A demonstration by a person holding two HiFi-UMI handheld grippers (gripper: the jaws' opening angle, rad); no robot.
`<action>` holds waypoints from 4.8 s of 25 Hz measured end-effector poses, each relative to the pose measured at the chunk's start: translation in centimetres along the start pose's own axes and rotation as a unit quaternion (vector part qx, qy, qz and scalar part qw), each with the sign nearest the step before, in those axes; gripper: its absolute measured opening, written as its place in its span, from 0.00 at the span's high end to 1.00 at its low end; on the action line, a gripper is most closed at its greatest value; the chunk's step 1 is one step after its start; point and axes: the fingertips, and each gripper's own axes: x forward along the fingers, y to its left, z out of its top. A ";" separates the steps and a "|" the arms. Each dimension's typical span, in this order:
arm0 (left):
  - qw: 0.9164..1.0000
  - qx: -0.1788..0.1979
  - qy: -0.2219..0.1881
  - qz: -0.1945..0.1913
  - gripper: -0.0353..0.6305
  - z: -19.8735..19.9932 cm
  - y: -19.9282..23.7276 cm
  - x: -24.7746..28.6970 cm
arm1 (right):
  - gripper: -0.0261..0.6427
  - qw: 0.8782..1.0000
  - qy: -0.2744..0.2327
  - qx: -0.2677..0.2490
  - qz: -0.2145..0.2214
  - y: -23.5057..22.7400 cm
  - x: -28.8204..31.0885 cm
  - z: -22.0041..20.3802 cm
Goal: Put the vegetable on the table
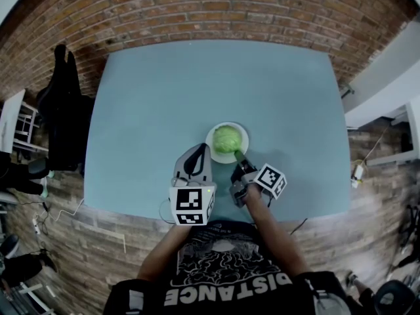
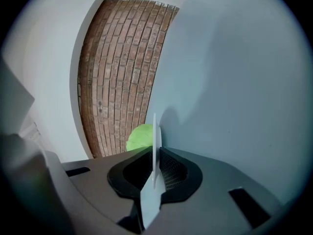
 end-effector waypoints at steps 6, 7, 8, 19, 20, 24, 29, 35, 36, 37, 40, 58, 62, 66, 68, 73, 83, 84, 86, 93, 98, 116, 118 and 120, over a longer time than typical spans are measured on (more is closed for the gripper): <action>1.000 -0.005 0.003 0.000 0.95 -0.3 0.0 0.0 | 0.91 0.999 0.003 -0.007 -0.034 -0.4 0.1 0.0; 1.000 -0.004 0.003 -0.001 0.95 -0.3 -0.1 0.0 | 0.91 0.999 0.004 -0.013 -0.041 -0.5 0.1 0.2; 1.000 -0.004 0.004 -0.001 0.95 -0.3 -0.3 0.0 | 0.91 0.999 0.006 -0.019 -0.050 -0.6 0.1 0.3; 1.000 -0.002 0.000 -0.008 0.95 0.0 -1.2 0.2 | 0.91 0.980 0.066 -0.144 -0.121 -0.5 0.3 0.2; 1.000 -0.002 0.001 -0.008 0.95 0.0 -1.3 0.2 | 0.90 0.978 0.070 -0.151 -0.125 -0.5 0.3 0.2; 1.000 0.002 0.001 -0.009 0.95 0.0 -1.4 0.1 | 0.89 0.969 0.082 -0.185 -0.143 -0.5 0.3 0.2; 1.000 0.002 -0.001 -0.009 0.95 0.0 -1.4 -0.1 | 0.87 0.956 0.090 -0.224 -0.164 -0.6 0.1 0.4; 1.000 0.001 0.000 -0.011 0.95 0.0 -1.4 -0.1 | 0.84 0.932 0.094 -0.296 -0.188 -0.6 0.3 1.0; 1.000 0.001 -0.001 -0.011 0.95 0.1 -1.4 -0.1 | 0.84 0.927 0.094 -0.307 -0.193 -0.7 0.3 1.1; 1.000 0.001 -0.001 -0.011 0.95 0.1 -1.4 -0.1 | 0.83 0.922 0.094 -0.318 -0.199 -0.8 0.3 1.2; 1.000 0.001 -0.001 -0.013 0.95 0.2 -1.4 0.0 | 0.82 0.908 0.096 -0.349 -0.213 -1.0 0.2 1.4; 1.000 0.000 -0.002 -0.009 0.95 0.1 -1.1 -0.4 | 0.78 0.801 0.103 -0.526 -0.267 -1.0 0.2 1.7; 1.000 -0.001 -0.004 -0.007 0.95 0.1 -1.2 -0.7 | 0.78 0.790 0.089 -0.549 -0.258 -0.1 -0.1 2.1; 1.000 -0.001 -0.006 -0.007 0.95 0.1 -1.4 -1.0 | 0.78 0.797 0.072 -0.558 -0.222 2.2 -0.1 2.0; 1.000 -0.002 -0.006 -0.009 0.95 0.1 -1.7 -1.1 | 0.78 0.797 0.066 -0.565 -0.202 3.3 -0.3 1.7; 1.000 -0.008 -0.004 -0.011 0.95 -0.1 -2.2 -1.5 | 0.78 0.794 0.046 -0.585 -0.158 6.6 -1.3 1.3; 1.000 -0.009 -0.008 -0.004 0.95 -0.2 -3.7 -2.9 | 0.88 0.789 0.002 -0.610 -0.071 13.2 -4.4 -0.1; 1.000 -0.009 -0.008 -0.004 0.95 -0.2 -3.9 -3.1 | 0.88 0.790 -0.001 -0.610 -0.065 13.8 -4.8 -0.3; 1.000 -0.009 -0.007 -0.004 0.95 -0.3 -4.3 -3.5 | 0.88 0.789 -0.005 -0.612 -0.053 14.7 -5.5 -0.7; 1.000 -0.006 -0.010 -0.002 0.95 -0.3 -5.7 -4.6 | 0.93 0.783 -0.016 -0.621 -0.030 16.5 -7.8 -1.6; 1.000 0.001 -0.012 -0.004 0.95 -0.3 -6.9 -5.1 | 0.95 0.780 -0.016 -0.626 -0.012 17.1 -9.2 -2.2; 1.000 0.001 -0.015 -0.009 0.95 -0.3 -8.9 -5.4 | 0.95 0.780 -0.012 -0.625 0.012 18.0 -12.3 -2.7; 1.000 0.001 -0.015 -0.008 0.95 -0.3 -9.0 -5.4 | 0.95 0.779 -0.009 -0.626 0.009 17.7 -12.4 -2.7; 1.000 0.002 -0.015 -0.009 0.95 -0.3 -9.1 -5.4 | 0.95 0.779 -0.009 -0.627 0.007 17.6 -12.4 -2.6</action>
